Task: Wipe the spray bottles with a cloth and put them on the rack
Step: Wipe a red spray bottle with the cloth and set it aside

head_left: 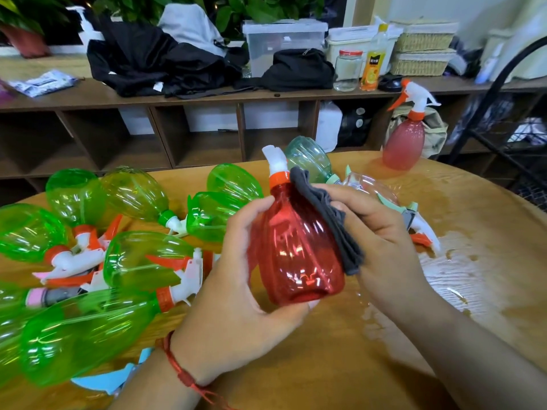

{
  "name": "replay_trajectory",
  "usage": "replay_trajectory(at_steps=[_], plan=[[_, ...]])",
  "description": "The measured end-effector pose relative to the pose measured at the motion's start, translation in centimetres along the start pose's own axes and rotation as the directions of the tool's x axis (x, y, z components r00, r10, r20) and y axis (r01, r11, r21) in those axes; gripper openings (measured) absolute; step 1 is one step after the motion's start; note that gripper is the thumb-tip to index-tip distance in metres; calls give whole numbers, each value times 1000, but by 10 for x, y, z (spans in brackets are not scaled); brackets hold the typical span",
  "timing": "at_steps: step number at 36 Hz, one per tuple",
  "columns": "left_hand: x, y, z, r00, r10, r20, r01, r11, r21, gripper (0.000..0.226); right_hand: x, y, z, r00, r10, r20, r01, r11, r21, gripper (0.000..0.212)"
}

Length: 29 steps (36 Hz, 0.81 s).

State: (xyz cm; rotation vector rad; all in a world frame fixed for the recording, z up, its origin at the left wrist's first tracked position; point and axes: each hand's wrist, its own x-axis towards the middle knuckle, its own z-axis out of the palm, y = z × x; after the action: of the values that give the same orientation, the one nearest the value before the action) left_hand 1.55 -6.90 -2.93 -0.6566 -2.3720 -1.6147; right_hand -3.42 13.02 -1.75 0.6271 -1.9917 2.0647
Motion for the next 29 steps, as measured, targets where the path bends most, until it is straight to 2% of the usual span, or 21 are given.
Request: replay_trajectory(at_steps=[2, 4, 7, 8, 11, 17, 20, 24, 29], plan=[[9, -7, 2, 1000, 21, 22, -24, 988, 151, 103, 0, 3, 0, 998, -65, 10, 65, 990, -121, 30], [18, -6, 2, 999, -15, -47, 24, 977, 211, 84, 0, 7, 1, 990, -139, 32, 142, 961, -235, 29], [7, -8, 3, 998, 20, -61, -4, 970, 244, 117, -1, 8, 2, 982, -180, 56, 189, 942, -277, 30], [4, -8, 1, 996, 28, -80, -8, 970, 242, 121, -1, 7, 3, 981, -184, 62, 194, 941, -277, 30], [3, -11, 0, 986, 38, -165, -10, 986, 167, 122, -2, 6, 4, 977, -200, 73, 212, 940, -267, 31], [7, -12, 0, 958, -59, -280, 36, 996, -85, 111, -5, 5, 6, 964, -254, 85, 267, 923, -278, 32], [7, -10, -1, 957, -91, -275, 39, 981, -189, 107, -5, 5, 6, 971, -228, 67, 237, 947, -217, 32], [3, 1, 1, 972, -51, -229, -9, 968, -252, 107, -3, 2, 5, 989, -141, 44, 145, 984, -108, 31], [1, 5, 2, 990, -30, -137, 2, 980, -197, 110, -5, -8, 6, 999, -36, -4, 36, 999, -6, 31]])
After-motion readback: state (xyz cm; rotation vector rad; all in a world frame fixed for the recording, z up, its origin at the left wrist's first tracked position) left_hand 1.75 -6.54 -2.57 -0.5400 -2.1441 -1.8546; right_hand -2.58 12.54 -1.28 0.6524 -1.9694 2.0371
